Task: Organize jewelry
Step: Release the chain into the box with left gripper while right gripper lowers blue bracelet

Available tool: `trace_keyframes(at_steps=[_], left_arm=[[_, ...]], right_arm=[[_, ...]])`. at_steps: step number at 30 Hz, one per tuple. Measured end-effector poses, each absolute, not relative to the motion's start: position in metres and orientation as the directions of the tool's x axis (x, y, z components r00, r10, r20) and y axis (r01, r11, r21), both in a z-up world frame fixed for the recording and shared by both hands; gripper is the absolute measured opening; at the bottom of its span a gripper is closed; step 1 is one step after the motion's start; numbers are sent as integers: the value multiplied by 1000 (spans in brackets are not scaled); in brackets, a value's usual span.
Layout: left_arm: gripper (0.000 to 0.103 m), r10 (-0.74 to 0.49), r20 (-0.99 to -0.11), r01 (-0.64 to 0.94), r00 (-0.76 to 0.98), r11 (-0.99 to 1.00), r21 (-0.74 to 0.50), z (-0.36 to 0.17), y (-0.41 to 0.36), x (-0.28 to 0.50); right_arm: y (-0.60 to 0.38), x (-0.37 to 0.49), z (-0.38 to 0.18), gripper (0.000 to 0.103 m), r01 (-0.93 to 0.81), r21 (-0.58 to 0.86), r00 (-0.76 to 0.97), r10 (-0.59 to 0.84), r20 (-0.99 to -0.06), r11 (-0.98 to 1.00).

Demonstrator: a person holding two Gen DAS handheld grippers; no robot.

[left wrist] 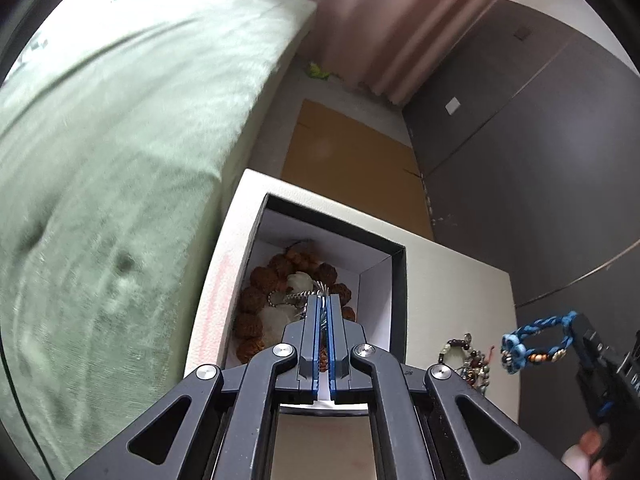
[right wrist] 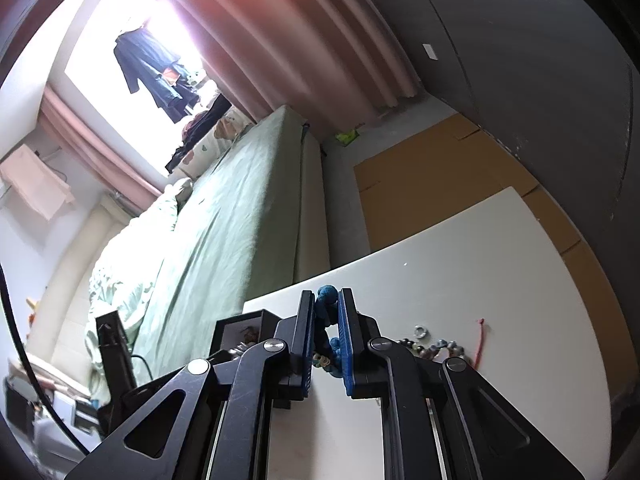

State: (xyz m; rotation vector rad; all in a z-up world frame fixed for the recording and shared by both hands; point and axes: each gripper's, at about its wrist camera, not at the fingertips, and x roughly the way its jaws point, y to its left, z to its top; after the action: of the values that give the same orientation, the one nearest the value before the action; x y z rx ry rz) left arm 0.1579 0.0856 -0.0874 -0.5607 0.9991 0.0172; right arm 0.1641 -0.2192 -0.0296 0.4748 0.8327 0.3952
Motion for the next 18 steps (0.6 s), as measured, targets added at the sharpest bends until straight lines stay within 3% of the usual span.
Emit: trace_keyframes(at_steps=[5, 12, 13, 15, 16, 17, 18], left_arm=[[3, -315, -791, -259, 525, 826, -501, -87, 98, 157], [4, -313, -769, -295, 557, 792, -535, -71, 127, 136], [8, -310, -767, -299, 561, 788, -538, -68, 130, 134], [29, -312, -758, -301, 572, 781, -548, -63, 137, 129], [46, -313, -750, -299, 583, 775, -556, -60, 141, 125], [55, -312, -743, -298, 593, 772, -562, -57, 144, 122], [56, -305, -734, -297, 607, 769, -566, -54, 148, 118]], right_arm=[[-202, 157, -27, 13, -186, 535, 621, 521, -586, 824], [-167, 145, -18, 13, -279, 544, 616, 582, -530, 791], [-161, 144, -17, 13, -290, 547, 613, 591, -524, 785], [-145, 142, -17, 13, -314, 555, 601, 613, -512, 771], [-138, 142, -18, 13, -323, 558, 593, 623, -510, 765], [-131, 142, -18, 13, -330, 559, 587, 629, -510, 761], [-123, 142, -19, 13, -339, 558, 579, 636, -510, 757]])
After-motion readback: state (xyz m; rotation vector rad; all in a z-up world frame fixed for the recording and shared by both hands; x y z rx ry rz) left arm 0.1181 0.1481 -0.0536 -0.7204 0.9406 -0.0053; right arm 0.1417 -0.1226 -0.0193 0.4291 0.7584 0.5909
